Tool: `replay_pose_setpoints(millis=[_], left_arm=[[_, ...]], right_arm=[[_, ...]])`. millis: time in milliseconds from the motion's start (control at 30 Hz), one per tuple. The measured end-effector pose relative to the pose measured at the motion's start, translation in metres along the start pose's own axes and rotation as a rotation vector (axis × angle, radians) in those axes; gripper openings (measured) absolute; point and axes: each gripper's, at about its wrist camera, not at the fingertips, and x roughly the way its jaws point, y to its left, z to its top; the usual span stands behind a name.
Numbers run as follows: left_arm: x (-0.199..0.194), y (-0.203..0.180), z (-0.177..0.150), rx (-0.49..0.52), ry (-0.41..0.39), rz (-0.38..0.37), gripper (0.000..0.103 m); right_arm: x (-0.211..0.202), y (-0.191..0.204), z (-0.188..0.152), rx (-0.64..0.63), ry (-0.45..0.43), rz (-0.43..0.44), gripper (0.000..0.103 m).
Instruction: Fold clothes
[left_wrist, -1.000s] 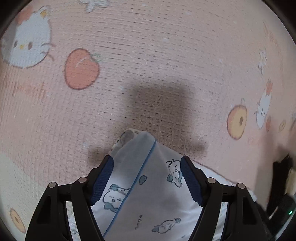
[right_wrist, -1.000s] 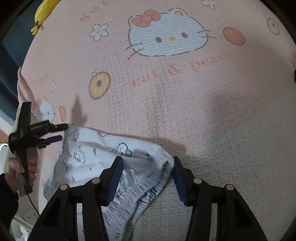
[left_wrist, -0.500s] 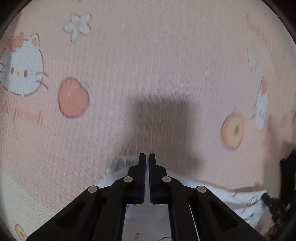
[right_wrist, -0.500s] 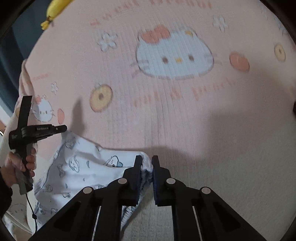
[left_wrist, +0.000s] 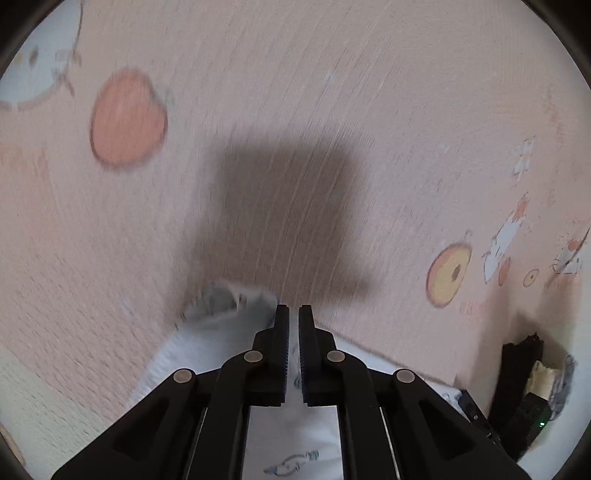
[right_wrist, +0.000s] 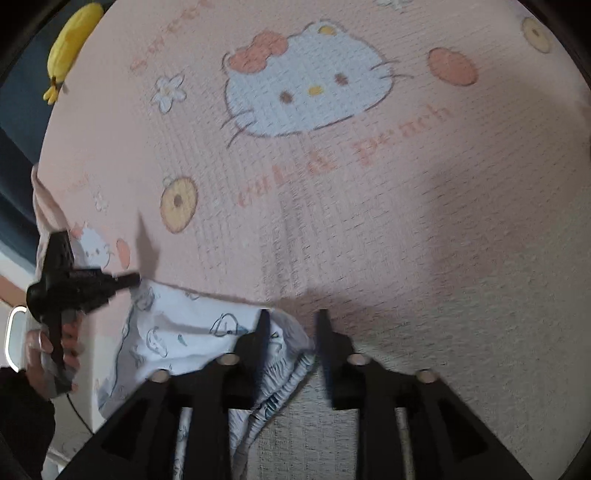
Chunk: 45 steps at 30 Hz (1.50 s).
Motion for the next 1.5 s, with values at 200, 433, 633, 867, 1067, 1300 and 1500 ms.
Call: replay_pose_setpoints(millis=[200, 433, 633, 867, 1067, 1300, 1500], left_arm=[[-0.006, 0.021, -0.014, -0.051, 0.009, 0.013, 0.004], [-0.009, 0.049, -0.030, -0.192, -0.004, -0.061, 0.005], [-0.003, 0.055, -0.053, -0.241, -0.069, -0.135, 0.005], [-0.009, 0.070, -0.089, -0.332, -0.054, -0.211, 0.005], [-0.039, 0.067, -0.103, -0.360, -0.077, -0.240, 0.005], [-0.081, 0.057, -0.114, -0.354, -0.127, -0.255, 0.005], [-0.148, 0.065, -0.142, -0.409, -0.242, -0.279, 0.005]], right_arm=[[0.001, -0.002, -0.004, 0.023, 0.011, 0.042, 0.038], [0.009, 0.009, -0.006, -0.054, -0.009, 0.007, 0.038], [0.011, 0.010, -0.007, -0.061, -0.024, -0.002, 0.038], [0.008, 0.011, -0.009, -0.051, -0.029, -0.003, 0.044], [-0.002, 0.017, -0.025, -0.049, -0.019, -0.010, 0.055], [-0.030, 0.023, -0.057, 0.041, 0.038, 0.017, 0.055], [-0.086, 0.038, -0.082, 0.069, 0.008, 0.025, 0.055]])
